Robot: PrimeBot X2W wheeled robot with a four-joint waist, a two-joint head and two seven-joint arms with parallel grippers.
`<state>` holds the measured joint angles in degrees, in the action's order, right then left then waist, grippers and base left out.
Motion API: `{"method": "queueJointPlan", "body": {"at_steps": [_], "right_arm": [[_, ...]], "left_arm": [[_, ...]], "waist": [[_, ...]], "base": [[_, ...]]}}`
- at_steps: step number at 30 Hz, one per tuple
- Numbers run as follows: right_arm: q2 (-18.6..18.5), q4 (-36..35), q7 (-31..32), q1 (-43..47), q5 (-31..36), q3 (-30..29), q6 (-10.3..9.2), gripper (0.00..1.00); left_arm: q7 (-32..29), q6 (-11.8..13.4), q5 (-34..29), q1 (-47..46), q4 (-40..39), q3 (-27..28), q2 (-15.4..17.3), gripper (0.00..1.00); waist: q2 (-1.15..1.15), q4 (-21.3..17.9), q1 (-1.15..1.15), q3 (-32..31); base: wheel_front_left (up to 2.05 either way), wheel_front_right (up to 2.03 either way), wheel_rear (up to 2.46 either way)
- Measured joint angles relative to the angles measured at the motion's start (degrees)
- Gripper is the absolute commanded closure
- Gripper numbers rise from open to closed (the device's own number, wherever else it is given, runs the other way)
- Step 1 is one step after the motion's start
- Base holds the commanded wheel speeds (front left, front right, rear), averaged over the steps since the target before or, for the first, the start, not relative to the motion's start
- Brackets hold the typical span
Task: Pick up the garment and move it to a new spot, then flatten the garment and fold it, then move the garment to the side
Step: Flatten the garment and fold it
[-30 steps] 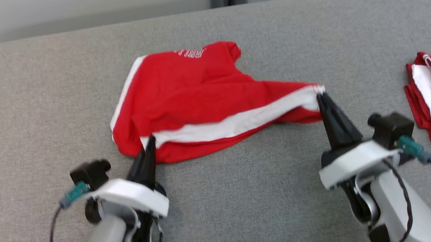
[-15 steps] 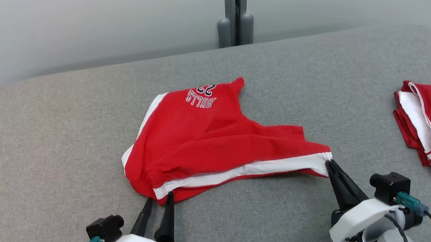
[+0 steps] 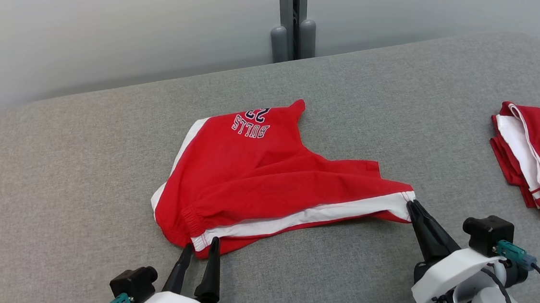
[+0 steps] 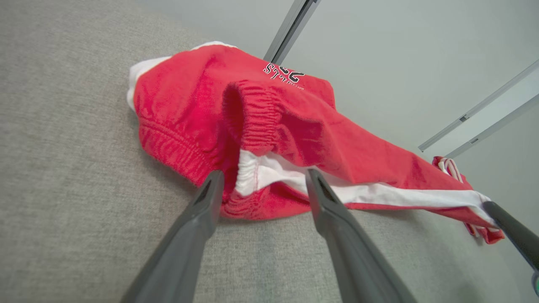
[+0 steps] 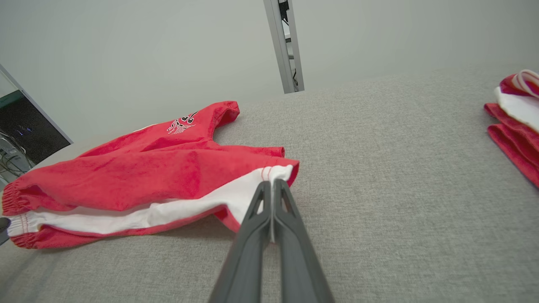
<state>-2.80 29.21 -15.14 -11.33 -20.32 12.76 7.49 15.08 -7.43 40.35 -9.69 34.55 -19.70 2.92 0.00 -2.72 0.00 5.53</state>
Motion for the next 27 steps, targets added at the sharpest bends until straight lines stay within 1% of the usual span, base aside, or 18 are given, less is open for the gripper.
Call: {"method": "queueJointPlan", "body": {"at_steps": [7, 8, 10, 18, 22, 25, 27], "right_arm": [[0.0, -0.1, 0.0, -1.0, -0.4, 0.6, 0.00, 1.00], [0.0, -0.2, 0.0, -1.1, -0.4, 0.6, 0.00, 1.00], [0.0, -0.2, 0.0, -1.1, -0.5, 0.7, 0.00, 1.00], [0.0, -0.4, 0.0, -1.7, -0.5, -0.5, 0.00, 1.00], [0.0, -0.8, 0.0, -2.1, -0.5, -1.5, 0.00, 1.00], [0.1, -1.7, 0.0, -2.3, -0.5, -2.5, 0.00, 1.00], [0.0, -2.7, 0.0, -2.9, -0.5, -3.2, 0.00, 1.00]], "left_arm": [[0.0, 0.0, -0.1, -1.6, 1.3, 0.0, -0.1, 0.00], [0.0, 0.0, -0.2, -1.9, 1.4, 0.0, -0.1, 0.05], [0.0, 0.0, -0.5, -2.5, 1.1, 0.1, -0.1, 1.00], [0.0, 0.0, 0.1, -2.5, -0.5, 0.5, -0.1, 1.00], [0.0, 0.0, 0.3, -2.1, -2.0, -0.2, 0.0, 1.00], [0.0, 0.0, 1.3, -2.2, -4.4, -0.7, 0.7, 1.00], [0.0, 0.0, 2.0, -2.9, -5.9, -2.3, 2.3, 1.00]], "waist": [[0.00, -0.7, 0.00, 0.8], [0.00, -0.8, 0.00, 0.9], [0.00, -1.0, 0.00, 1.1], [0.00, -0.8, 0.00, 1.2], [0.00, -0.3, 0.00, 0.6], [0.00, 0.1, 0.00, 0.1], [0.00, 0.4, 0.00, -0.3]], "base": [[0.00, 0.00, 0.00], [0.00, 0.00, 0.00], [0.00, 0.00, 0.00], [0.00, 0.00, 0.00], [0.00, 0.00, 0.00], [0.00, 0.00, 0.00], [0.00, 0.00, 0.00]]}}
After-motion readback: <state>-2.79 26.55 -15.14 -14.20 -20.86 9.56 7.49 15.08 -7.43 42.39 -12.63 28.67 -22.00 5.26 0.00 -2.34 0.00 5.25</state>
